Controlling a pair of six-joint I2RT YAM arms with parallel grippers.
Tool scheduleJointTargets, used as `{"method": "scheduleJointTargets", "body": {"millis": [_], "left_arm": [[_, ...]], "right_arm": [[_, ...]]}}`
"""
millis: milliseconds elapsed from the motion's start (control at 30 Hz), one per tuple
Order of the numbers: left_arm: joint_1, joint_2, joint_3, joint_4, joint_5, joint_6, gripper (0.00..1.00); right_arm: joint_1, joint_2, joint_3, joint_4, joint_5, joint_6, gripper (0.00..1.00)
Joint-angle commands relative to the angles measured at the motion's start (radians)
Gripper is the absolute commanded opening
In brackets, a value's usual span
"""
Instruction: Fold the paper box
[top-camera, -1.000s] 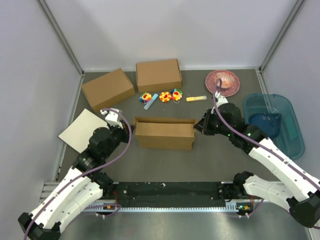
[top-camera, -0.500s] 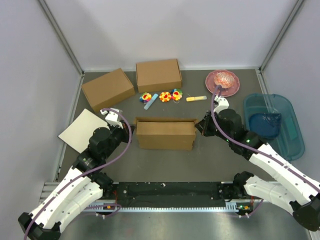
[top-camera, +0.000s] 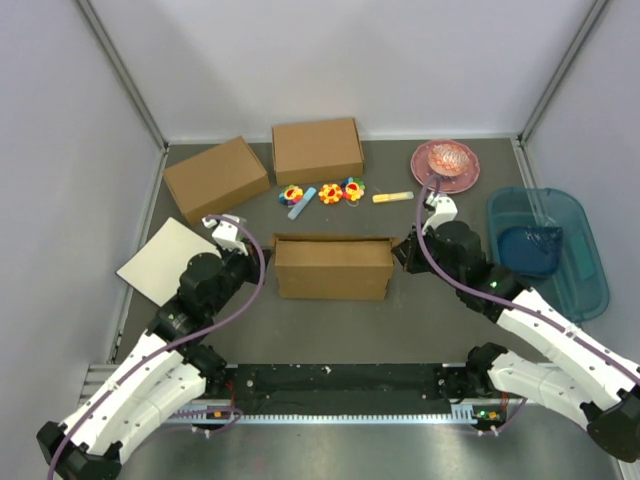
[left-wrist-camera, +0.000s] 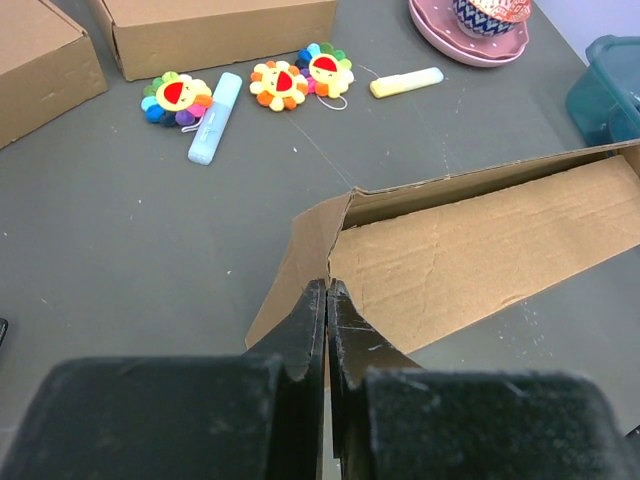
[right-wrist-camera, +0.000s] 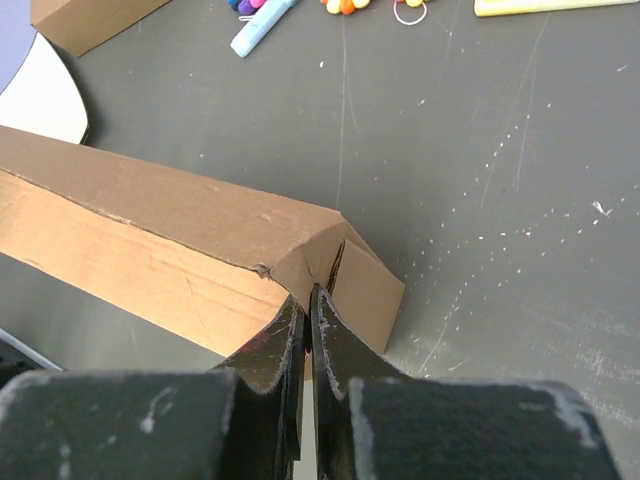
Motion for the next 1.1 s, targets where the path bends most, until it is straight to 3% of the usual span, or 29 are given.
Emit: {"method": "scheduleJointTargets", "body": {"millis": [0, 533, 700, 800, 1067], "left_arm": [[-0.011, 0.025, 0.025, -0.005, 0.067, -0.022, 0.00], [-0.009, 0.082, 0.161, -0.100, 0.044, -0.040, 0.00], [-0.009, 0.082, 0.138, -0.114, 0.017, -0.034, 0.22], [-0.009, 0.070, 0.120, -0.122, -0.005, -0.020, 0.30], [-0.009, 0.045, 0.104, -0.145, -0.043, 0.013, 0.29]], "right_arm": [[0.019, 0.017, -0.030, -0.115, 0.017, -0.019, 0.00], [0.039, 0.043, -0.008, -0.141, 0.057, -0.065, 0.00], [0.044, 0.041, -0.005, -0.146, 0.057, -0.067, 0.00], [0.045, 0.043, -0.002, -0.149, 0.058, -0.065, 0.00], [0.047, 0.038, 0.008, -0.157, 0.063, -0.072, 0.00]]}}
